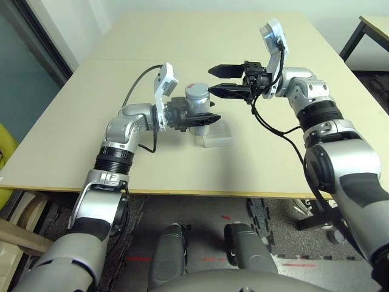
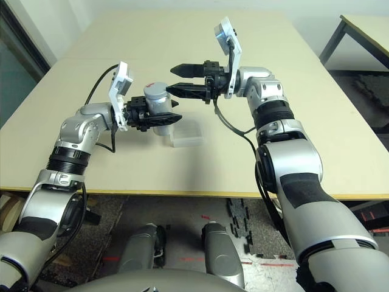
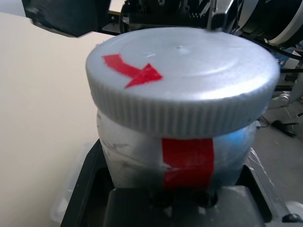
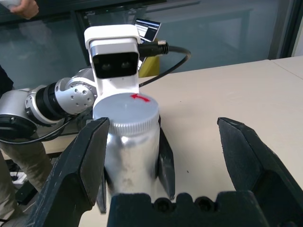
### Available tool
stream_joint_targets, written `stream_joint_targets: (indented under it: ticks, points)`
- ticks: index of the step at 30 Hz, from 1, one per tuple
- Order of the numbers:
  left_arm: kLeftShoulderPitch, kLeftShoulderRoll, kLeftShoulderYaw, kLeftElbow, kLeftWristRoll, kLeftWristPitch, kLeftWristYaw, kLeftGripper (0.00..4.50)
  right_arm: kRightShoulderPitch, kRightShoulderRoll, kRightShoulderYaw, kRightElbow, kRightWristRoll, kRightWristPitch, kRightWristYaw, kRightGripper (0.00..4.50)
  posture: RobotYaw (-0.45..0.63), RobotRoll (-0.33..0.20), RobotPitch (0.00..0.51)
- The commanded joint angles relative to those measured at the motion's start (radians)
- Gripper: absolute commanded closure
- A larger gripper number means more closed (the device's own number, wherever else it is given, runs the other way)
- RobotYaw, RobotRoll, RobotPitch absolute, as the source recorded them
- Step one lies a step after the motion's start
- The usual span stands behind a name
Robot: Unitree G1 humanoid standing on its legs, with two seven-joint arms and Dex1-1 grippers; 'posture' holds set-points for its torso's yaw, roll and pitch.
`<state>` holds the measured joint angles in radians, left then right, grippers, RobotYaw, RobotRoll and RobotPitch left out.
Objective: Pour the medicine from the bottle into the box.
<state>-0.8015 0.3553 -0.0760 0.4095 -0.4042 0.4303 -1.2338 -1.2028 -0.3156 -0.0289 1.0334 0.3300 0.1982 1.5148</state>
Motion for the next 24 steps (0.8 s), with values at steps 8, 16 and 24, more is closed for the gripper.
stream_joint_targets:
  ticks: [8,16,24]
  points:
    - [-0.036,0.005,0.016,0.064,0.016,-0.045,-0.003,1.84,-0.003,-0.005,0.004,-0.047,-0.007,0.048,0.080,0.00,-0.17,0.000,0.075]
    - [-0.040,-0.016,0.004,0.061,0.023,-0.050,-0.003,1.84,0.003,0.042,0.009,-0.090,-0.012,0.042,0.041,0.00,-0.17,0.000,0.075]
    - [-0.039,-0.029,-0.006,0.061,0.034,-0.060,-0.006,1.84,-0.005,0.073,0.017,-0.086,-0.020,0.023,0.010,0.00,-0.17,0.000,0.069]
